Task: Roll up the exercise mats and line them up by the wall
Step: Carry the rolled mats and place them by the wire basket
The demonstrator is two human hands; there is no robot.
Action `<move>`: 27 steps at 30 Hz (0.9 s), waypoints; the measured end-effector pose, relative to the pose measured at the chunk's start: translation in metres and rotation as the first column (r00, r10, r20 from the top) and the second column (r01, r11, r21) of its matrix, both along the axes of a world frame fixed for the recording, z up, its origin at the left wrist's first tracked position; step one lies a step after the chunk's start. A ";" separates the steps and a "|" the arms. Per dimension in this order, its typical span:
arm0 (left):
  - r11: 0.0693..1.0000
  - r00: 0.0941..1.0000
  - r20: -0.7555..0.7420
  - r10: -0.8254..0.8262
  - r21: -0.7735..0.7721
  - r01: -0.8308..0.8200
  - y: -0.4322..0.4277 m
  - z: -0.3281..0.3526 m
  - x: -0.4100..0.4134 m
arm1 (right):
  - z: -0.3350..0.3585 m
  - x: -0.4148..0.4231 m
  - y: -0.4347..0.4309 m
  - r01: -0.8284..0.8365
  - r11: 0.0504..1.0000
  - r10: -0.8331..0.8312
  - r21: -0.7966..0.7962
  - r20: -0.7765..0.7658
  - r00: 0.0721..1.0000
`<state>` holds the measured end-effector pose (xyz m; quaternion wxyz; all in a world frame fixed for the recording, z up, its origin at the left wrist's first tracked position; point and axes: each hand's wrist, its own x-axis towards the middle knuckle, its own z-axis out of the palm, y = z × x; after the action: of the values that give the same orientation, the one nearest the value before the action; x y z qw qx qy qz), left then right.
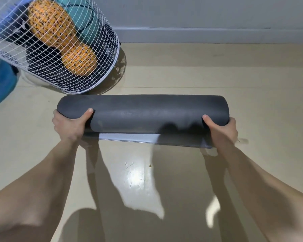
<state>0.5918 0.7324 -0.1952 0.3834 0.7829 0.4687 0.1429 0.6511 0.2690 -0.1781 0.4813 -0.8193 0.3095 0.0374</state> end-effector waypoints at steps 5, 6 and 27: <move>1.000 0.999 -0.039 -0.028 -0.006 0.028 -0.010 -0.009 -0.014 | -0.002 0.000 0.001 -0.109 0.992 0.110 0.062 -0.008 0.994; 0.999 0.999 -0.045 -0.024 -0.025 0.023 -0.010 -0.007 -0.013 | -0.003 0.002 0.005 -0.088 0.994 0.089 0.070 -0.007 0.996; 0.999 0.998 -0.064 -0.027 -0.022 0.025 -0.006 -0.009 -0.021 | 0.035 0.053 0.133 -0.854 -0.086 0.789 -0.513 -0.559 0.256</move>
<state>0.5712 0.7264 -0.2040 0.3782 0.7890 0.4722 0.1075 0.7044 0.4019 -0.1429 -0.0504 -0.9398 -0.2551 0.2218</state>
